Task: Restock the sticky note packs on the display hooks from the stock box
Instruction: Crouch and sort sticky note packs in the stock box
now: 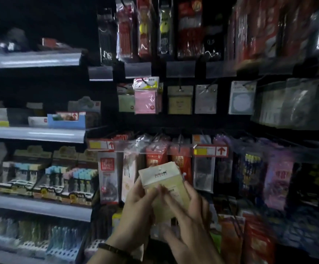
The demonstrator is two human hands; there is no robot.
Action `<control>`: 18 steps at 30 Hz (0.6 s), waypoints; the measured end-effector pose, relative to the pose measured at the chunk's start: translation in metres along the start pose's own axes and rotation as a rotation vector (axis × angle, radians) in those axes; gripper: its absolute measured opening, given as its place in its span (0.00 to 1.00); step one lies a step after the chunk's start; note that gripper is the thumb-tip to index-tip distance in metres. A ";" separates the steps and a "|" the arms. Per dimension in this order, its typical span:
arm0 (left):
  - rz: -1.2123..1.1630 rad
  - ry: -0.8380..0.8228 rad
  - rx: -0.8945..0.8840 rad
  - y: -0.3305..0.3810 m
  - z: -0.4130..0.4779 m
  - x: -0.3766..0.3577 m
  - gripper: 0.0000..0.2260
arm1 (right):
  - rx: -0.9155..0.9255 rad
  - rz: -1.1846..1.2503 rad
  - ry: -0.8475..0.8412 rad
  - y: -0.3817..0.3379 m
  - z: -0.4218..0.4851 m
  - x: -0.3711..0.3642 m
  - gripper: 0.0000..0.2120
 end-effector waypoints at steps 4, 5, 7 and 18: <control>0.163 -0.044 -0.137 0.024 0.020 0.000 0.21 | 0.062 0.215 0.324 -0.004 0.035 0.028 0.18; 0.175 -0.049 -0.180 0.033 0.024 -0.003 0.26 | 0.048 0.265 0.412 -0.004 0.046 0.037 0.19; 0.165 -0.039 -0.270 0.052 0.033 -0.007 0.36 | -0.027 0.458 0.517 -0.004 0.067 0.052 0.24; 0.545 -0.054 -0.605 0.130 0.094 -0.035 0.18 | -0.142 0.982 0.635 -0.029 0.155 0.103 0.07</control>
Point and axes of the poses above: each hand's wrist, its own z-axis towards the middle knuckle, its own x-axis out of the back of the hand, y = z × x, the point moved 3 cm from there along z, towards the middle knuckle, and after that the axes turned 2 degrees about z, right-handed, at the moved point
